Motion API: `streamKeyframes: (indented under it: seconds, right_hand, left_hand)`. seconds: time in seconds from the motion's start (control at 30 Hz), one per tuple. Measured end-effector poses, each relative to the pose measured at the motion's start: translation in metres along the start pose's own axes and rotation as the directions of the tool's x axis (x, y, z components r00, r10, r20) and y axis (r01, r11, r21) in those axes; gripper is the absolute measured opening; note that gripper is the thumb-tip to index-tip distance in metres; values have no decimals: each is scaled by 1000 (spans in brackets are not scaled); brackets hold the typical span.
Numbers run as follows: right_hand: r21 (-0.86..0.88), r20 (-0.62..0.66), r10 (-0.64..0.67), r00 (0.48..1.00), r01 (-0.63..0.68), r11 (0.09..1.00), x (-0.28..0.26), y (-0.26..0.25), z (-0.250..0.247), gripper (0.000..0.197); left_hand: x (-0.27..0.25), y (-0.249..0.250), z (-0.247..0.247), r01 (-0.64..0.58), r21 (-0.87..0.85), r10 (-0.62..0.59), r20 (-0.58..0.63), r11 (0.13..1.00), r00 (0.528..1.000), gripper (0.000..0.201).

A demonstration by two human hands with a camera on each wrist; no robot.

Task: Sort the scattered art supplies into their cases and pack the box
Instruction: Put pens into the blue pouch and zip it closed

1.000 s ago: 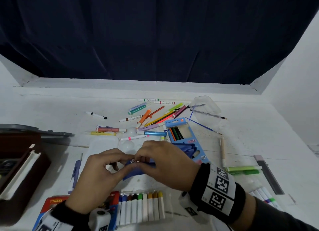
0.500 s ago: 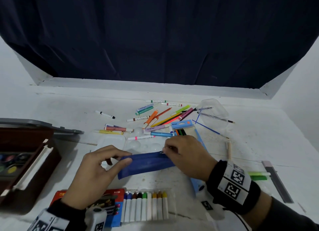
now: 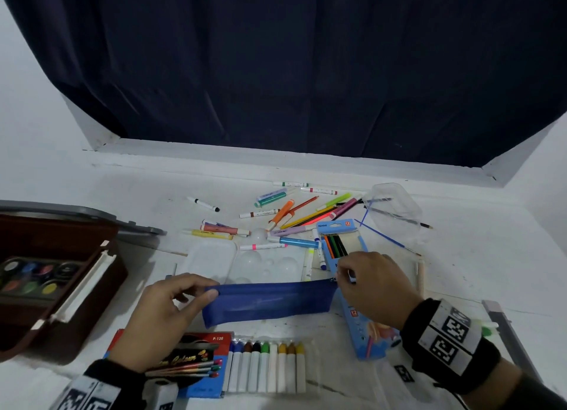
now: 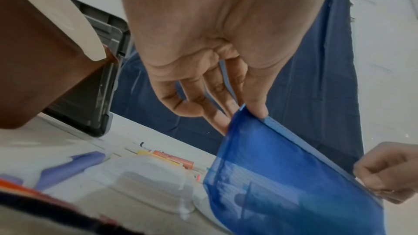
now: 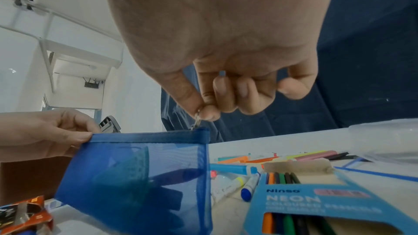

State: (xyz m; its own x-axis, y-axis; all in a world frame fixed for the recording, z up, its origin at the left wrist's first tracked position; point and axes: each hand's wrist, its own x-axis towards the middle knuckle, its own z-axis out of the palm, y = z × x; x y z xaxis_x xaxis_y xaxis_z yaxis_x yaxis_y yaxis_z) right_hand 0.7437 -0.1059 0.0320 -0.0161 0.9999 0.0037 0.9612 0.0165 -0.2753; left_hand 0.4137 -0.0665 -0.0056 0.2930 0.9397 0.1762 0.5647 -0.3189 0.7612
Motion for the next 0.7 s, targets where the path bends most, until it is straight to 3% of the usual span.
streamKeyframes:
  seconds: [0.1,0.2,0.27,0.43,0.53,0.7]
  right_hand:
    - [133,-53,-33,998,40,990,2,-3,6,10]
    - [233,29,-119,992,109,966,6,-7,15,33]
    - [189,111,-204,973,181,965,11,-12,24,42]
    - [78,136,-272,953,264,961,24,-25,38,22]
    - [140,35,-274,961,267,954,27,-32,39,21]
    - [265,-252,-341,906,404,876,27,-82,20,21]
  left_hand:
    - [-2,-6,3,34,31,-35,22,999,999,20]
    - [-4,-12,5,73,35,-75,55,997,996,24]
    - [-7,-11,7,100,13,-100,71,995,992,25]
    - [-19,4,7,150,-122,-143,59,981,988,29]
    - [-31,16,-6,151,-232,-154,7,961,988,32]
    - [-39,44,-60,-58,-350,-31,-246,935,969,34]
